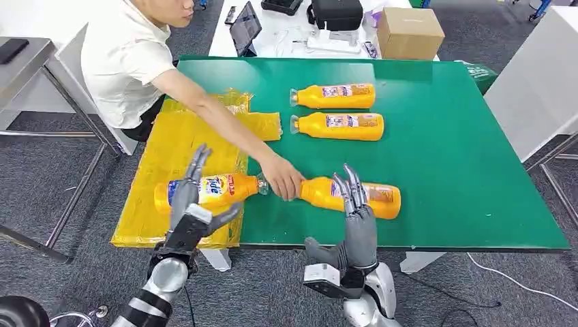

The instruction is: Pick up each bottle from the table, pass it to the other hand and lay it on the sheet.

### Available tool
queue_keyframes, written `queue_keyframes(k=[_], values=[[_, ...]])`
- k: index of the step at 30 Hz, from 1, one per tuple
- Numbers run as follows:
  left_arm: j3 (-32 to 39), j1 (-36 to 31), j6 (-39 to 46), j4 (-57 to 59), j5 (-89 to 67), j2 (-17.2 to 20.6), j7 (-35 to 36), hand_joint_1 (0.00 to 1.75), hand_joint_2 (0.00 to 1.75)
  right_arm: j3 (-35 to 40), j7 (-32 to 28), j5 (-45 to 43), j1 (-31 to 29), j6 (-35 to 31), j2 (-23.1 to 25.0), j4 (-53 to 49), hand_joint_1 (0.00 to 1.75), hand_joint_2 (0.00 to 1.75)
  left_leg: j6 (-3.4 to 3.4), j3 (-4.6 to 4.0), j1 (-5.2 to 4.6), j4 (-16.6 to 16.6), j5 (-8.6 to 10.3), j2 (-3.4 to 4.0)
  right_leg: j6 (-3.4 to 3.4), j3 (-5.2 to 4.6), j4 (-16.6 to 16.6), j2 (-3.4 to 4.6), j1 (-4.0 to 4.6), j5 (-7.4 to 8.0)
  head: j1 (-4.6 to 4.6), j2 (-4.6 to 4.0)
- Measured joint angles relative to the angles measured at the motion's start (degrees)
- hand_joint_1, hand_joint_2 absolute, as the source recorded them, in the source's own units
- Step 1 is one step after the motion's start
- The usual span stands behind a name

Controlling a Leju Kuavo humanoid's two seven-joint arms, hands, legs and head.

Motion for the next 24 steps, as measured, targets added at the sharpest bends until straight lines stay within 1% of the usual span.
queue_keyframes(k=[3,5,7,10,12,13,15,20,24], values=[[0.37,2.05,2.04,-2.63,2.44,-0.20,-1.45,0.00,1.75,-3.46,0.00,11.67,-0.01,0.02,0.59,0.99,0.00,1.75,0.00,0.00,0.00,0.00,0.01,-0.01,0.00,0.01,0.00,0.00,0.00,0.00,-0.02,0.00],[0.59,4.02,2.68,-4.89,4.91,-0.53,-3.24,0.00,1.75,-8.64,0.55,24.57,-0.10,0.00,1.05,2.08,0.00,1.75,0.00,-0.01,-0.02,0.00,0.01,-0.02,0.01,0.01,0.00,0.00,-0.02,0.00,-0.04,0.00],[0.83,6.65,3.83,-7.93,9.07,-1.16,-5.16,0.00,1.75,-15.86,2.13,33.57,-0.53,0.00,0.77,2.95,0.00,1.75,0.02,-0.05,-0.03,0.01,0.00,-0.07,0.01,0.02,-0.01,-0.03,-0.04,0.00,0.00,0.00],[1.14,9.68,4.90,-11.34,12.43,-1.68,-5.82,0.00,1.75,-23.70,4.41,35.94,-1.80,0.00,-0.61,4.33,0.00,1.75,0.04,-0.09,-0.05,0.01,-0.01,-0.10,0.02,0.01,-0.05,-0.04,-0.08,0.00,0.00,0.00],[1.20,10.78,5.01,-12.71,12.86,-1.84,-5.88,0.00,1.75,-26.68,5.69,36.84,-2.19,0.00,-1.38,4.96,0.00,1.75,0.04,-0.09,-0.08,0.01,-0.02,-0.07,0.02,0.00,-0.05,-0.03,-0.07,0.00,0.00,0.00],[1.20,11.28,5.17,-13.32,13.06,-1.90,-5.88,0.00,1.75,-27.54,7.46,37.43,-2.49,0.00,-1.75,5.69,0.00,1.75,0.03,-0.08,-0.08,0.01,-0.04,-0.07,0.02,0.00,-0.05,-0.02,-0.07,0.00,-0.07,0.00],[1.20,12.05,4.95,-14.26,13.67,-2.03,-5.44,0.00,1.75,-28.17,10.58,38.24,-3.09,0.00,-2.89,7.87,0.00,1.75,0.03,-0.05,-0.04,0.01,-0.03,-0.04,0.02,-0.01,-0.05,-0.01,-0.03,0.00,-0.04,0.00],[1.12,13.20,3.42,-15.50,16.20,-2.10,-4.59,0.00,1.75,-28.11,15.73,38.11,-4.64,0.00,-5.20,12.82,0.00,1.75,0.02,-0.05,0.00,0.00,0.00,-0.04,0.02,0.00,-0.01,-0.02,0.01,0.00,-0.04,0.00],[0.96,13.73,2.41,-16.27,16.29,-2.10,-3.28,0.00,1.75,-26.24,19.54,37.13,-5.87,0.00,-6.58,17.08,0.00,1.75,0.02,-0.06,0.00,0.01,0.00,-0.04,0.02,0.01,-0.01,-0.02,0.00,0.00,-0.04,0.00]])
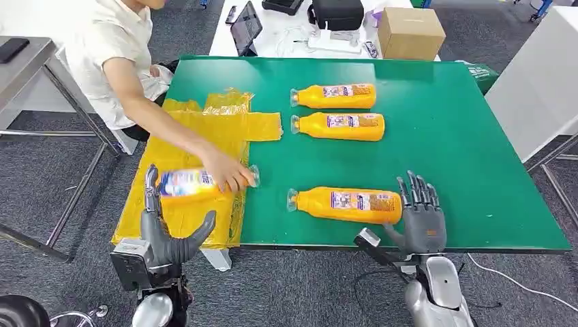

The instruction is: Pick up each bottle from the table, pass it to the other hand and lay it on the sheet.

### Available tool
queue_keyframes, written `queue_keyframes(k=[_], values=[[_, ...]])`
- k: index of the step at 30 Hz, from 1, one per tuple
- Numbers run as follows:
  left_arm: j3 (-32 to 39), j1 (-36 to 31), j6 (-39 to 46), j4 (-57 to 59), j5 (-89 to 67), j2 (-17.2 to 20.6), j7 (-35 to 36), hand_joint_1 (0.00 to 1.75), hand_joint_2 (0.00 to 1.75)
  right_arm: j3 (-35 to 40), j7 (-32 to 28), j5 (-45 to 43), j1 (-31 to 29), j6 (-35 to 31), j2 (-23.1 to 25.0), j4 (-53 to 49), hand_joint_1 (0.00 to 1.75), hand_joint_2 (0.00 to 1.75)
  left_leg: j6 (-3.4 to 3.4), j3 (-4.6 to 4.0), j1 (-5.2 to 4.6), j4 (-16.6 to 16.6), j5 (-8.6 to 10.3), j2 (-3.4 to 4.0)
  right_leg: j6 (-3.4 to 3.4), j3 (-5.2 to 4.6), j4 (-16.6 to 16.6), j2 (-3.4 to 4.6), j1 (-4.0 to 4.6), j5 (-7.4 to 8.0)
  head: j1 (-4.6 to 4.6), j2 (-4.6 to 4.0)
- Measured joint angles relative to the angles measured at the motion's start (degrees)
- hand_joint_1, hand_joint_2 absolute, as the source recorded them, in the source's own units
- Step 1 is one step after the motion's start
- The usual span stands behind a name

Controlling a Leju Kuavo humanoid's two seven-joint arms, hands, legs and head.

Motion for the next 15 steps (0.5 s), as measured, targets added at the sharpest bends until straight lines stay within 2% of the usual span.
queue_keyframes(k=[6,15], values=[[-0.13,0.28,-0.55,-0.50,-0.20,0.00,0.70,0.00,1.75,3.19,1.77,-0.57,-1.43,0.00,-1.07,5.24,0.00,1.75,0.00,0.00,-0.01,0.00,0.00,-0.02,0.00,0.00,-0.01,-0.01,-0.01,0.00,0.00,0.00],[-0.13,0.35,-0.52,-0.59,-0.20,0.00,0.78,0.00,1.75,4.22,1.92,-0.59,-2.12,0.00,-1.59,7.58,0.00,1.75,0.00,0.00,-0.01,0.00,0.00,-0.02,0.00,0.00,-0.01,-0.01,-0.01,0.00,0.00,0.00]])
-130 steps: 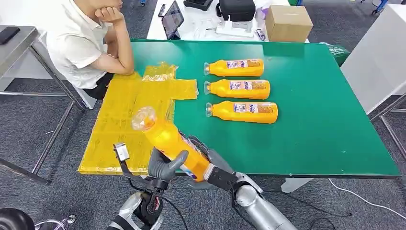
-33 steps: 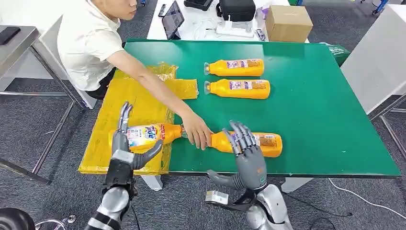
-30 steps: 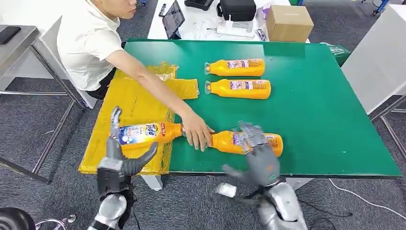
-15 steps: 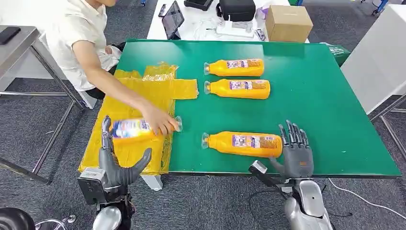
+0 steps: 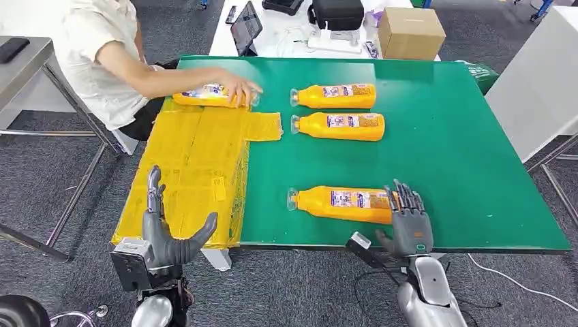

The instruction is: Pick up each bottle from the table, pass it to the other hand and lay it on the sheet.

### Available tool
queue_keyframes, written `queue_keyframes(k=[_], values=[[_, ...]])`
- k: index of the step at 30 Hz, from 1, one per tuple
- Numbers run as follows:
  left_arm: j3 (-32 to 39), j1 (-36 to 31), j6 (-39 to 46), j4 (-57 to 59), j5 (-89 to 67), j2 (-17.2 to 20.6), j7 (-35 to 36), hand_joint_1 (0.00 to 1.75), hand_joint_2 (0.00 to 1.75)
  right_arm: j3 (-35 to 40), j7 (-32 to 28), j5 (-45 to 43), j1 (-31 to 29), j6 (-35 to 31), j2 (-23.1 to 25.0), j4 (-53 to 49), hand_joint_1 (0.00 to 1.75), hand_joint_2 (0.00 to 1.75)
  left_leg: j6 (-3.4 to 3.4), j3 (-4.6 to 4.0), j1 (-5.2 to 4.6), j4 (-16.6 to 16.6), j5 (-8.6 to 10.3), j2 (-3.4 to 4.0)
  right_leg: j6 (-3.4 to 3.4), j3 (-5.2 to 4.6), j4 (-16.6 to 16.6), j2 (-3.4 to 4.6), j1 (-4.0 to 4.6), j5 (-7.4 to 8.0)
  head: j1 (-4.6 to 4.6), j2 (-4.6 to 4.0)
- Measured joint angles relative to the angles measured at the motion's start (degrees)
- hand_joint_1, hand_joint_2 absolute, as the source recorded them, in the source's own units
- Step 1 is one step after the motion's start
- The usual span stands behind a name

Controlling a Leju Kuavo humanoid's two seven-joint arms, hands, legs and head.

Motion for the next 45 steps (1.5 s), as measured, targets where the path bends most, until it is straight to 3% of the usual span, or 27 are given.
queue_keyframes(k=[9,24,26,35,45], values=[[-0.22,-0.42,-1.33,0.07,-0.33,0.00,1.14,0.00,1.75,5.20,3.28,-6.03,-5.11,1.40,-1.79,8.42,0.00,1.75,0.00,0.10,0.00,0.00,0.00,0.07,0.00,0.05,-0.01,0.03,0.00,0.01,0.00,0.00],[-1.49,-2.97,-0.52,0.87,0.33,-0.28,0.04,0.00,1.75,10.86,7.54,-7.49,-14.98,0.00,-1.73,22.53,0.00,1.75,0.03,0.35,0.00,0.00,0.03,0.08,0.01,0.31,-0.01,0.03,0.00,0.03,0.00,0.00],[-1.62,-3.37,-0.52,1.27,0.15,-0.28,0.04,0.00,1.75,11.10,7.06,-8.24,-15.67,-0.02,-1.64,23.65,1.75,1.75,0.03,0.36,0.00,0.00,0.03,0.08,0.02,0.31,-0.01,0.03,0.00,0.03,0.02,0.00],[-2.69,-4.57,-0.28,2.88,0.02,-0.24,0.15,0.00,1.75,11.19,3.74,-11.25,-18.12,4.71,-1.36,28.27,1.75,1.75,0.03,0.45,0.00,0.00,0.02,0.11,0.03,0.32,-0.02,0.04,0.00,0.04,0.02,0.00],[-2.82,-4.70,-0.37,3.17,0.02,-0.24,0.17,0.00,1.75,11.19,3.34,-11.61,-18.38,4.87,-1.36,28.68,1.75,1.75,0.03,0.48,0.00,0.00,0.02,0.09,0.03,0.35,-0.02,0.03,0.00,0.04,0.00,0.00]])
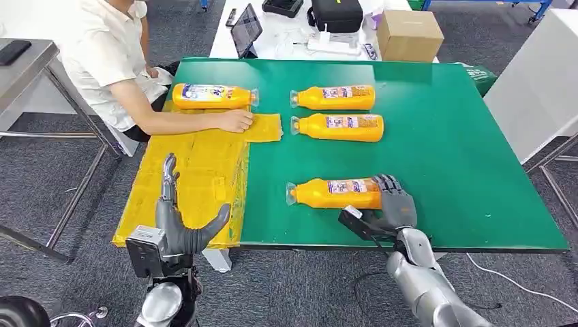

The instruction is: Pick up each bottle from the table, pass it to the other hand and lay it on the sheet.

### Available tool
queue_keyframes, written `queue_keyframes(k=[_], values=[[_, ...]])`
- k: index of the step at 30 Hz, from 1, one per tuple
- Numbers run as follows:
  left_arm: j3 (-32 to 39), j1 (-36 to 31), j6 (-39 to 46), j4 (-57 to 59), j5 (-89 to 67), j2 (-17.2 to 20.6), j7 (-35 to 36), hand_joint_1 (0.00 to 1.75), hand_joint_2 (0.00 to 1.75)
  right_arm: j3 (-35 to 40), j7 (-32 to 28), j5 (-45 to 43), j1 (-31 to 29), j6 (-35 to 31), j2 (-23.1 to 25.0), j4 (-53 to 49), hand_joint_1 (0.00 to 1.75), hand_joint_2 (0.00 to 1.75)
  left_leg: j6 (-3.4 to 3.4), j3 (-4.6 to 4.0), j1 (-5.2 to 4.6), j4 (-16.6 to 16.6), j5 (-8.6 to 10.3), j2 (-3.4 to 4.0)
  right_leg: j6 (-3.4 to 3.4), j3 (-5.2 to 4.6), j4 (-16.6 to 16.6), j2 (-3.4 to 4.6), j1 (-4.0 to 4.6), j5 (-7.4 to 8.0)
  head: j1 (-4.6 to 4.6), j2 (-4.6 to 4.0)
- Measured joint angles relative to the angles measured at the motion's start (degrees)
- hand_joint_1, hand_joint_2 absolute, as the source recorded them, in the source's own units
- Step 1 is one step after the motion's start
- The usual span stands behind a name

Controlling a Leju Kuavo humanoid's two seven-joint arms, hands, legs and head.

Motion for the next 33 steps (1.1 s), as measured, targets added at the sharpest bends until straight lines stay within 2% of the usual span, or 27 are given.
queue_keyframes(k=[4,10,16,21,27,30,33], values=[[-0.11,-0.35,-1.71,0.57,0.52,0.13,0.39,0.00,1.75,-0.02,-2.43,-2.06,-0.17,0.44,0.00,0.55,1.75,1.75,0.00,0.04,0.00,0.00,0.00,0.01,0.00,0.05,0.00,0.00,0.00,0.00,0.02,0.00],[-0.17,-0.57,-5.90,1.66,7.44,0.33,1.27,0.00,1.75,-1.58,-12.95,-14.11,0.70,1.01,0.68,0.85,1.75,1.75,0.00,0.15,0.00,0.00,-0.01,0.04,0.00,0.15,0.01,0.02,0.01,0.00,0.04,0.00],[0.65,-0.17,-6.32,2.10,12.16,-0.26,2.30,0.00,1.75,-3.48,-16.66,-18.06,1.62,0.98,1.97,0.46,1.75,1.75,0.00,0.14,0.00,0.00,-0.01,0.04,-0.01,0.15,0.01,0.02,0.01,0.00,0.04,0.00],[1.57,2.79,-9.40,4.90,19.94,-1.38,3.96,0.00,1.75,-5.81,-23.34,-29.51,4.79,2.85,4.15,-3.62,1.75,1.75,0.00,-0.02,0.00,0.00,-0.01,0.03,0.00,0.03,0.01,0.02,0.00,0.00,-0.02,0.00],[1.36,4.58,-9.92,7.06,23.32,-1.46,3.21,0.00,1.75,-7.17,-24.52,-42.46,9.41,7.80,6.23,-13.88,1.75,1.75,0.00,-0.23,0.00,0.00,0.00,-0.05,0.00,-0.12,0.02,-0.01,0.00,-0.01,0.00,0.00],[0.92,4.76,-11.11,7.10,24.63,-1.42,4.35,0.00,1.75,-7.21,-24.19,-45.31,11.56,10.87,7.08,-19.46,1.75,1.75,0.00,-0.29,0.00,0.00,-0.01,-0.05,0.00,-0.19,0.02,-0.01,0.00,-0.01,0.02,0.00],[-0.33,4.50,-16.49,7.89,27.86,-0.92,7.95,0.00,1.75,-6.06,-23.39,-46.99,13.24,14.70,8.30,-23.43,1.75,1.75,-0.01,-0.30,0.00,-0.01,-0.01,-0.02,0.00,-0.23,0.02,0.01,0.00,-0.01,0.00,0.00]])
